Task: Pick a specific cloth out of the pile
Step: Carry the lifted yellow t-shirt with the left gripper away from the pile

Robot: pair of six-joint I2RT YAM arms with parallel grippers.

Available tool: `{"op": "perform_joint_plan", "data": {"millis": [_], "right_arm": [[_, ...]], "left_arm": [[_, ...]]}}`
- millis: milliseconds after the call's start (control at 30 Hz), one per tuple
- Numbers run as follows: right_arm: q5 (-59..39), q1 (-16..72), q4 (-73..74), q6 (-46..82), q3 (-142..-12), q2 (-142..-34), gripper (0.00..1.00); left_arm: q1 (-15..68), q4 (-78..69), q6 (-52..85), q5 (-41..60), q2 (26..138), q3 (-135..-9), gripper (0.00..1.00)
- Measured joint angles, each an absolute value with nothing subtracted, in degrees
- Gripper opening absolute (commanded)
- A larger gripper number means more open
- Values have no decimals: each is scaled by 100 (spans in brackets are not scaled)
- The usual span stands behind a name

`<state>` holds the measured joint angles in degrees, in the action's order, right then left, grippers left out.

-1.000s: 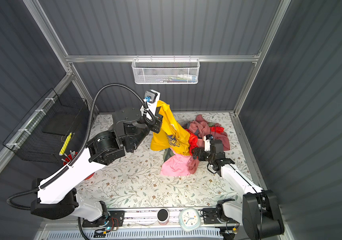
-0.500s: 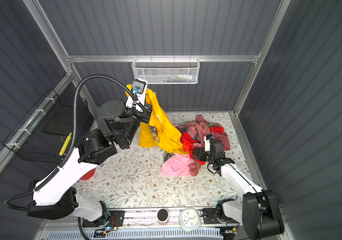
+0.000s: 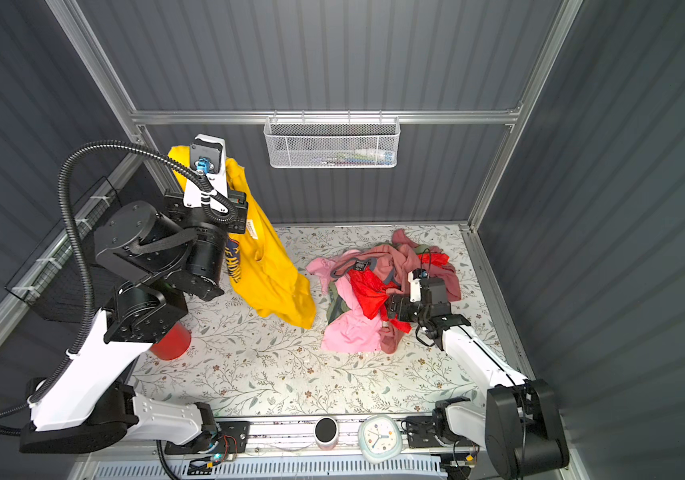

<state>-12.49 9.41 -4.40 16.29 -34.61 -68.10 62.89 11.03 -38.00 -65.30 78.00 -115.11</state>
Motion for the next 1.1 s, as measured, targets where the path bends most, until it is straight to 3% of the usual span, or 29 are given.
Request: {"op": "perform_joint_plan", "data": {"millis": [400,867,1100], "right_arm": [[-1264,941,-517,1629,-3496,-6748,96],[-1310,941,-580,1632,-3496,-6558,96],[-1306,941,-698,1634,-3496,-6344,96]], "left_arm": [[4818,2206,-2982,-5931,8049,-11699,0],[1898,3656,-1485,-3708,9166,-12392,0],[1105,3865,-1328,-3164,9872,-12610,0]]}}
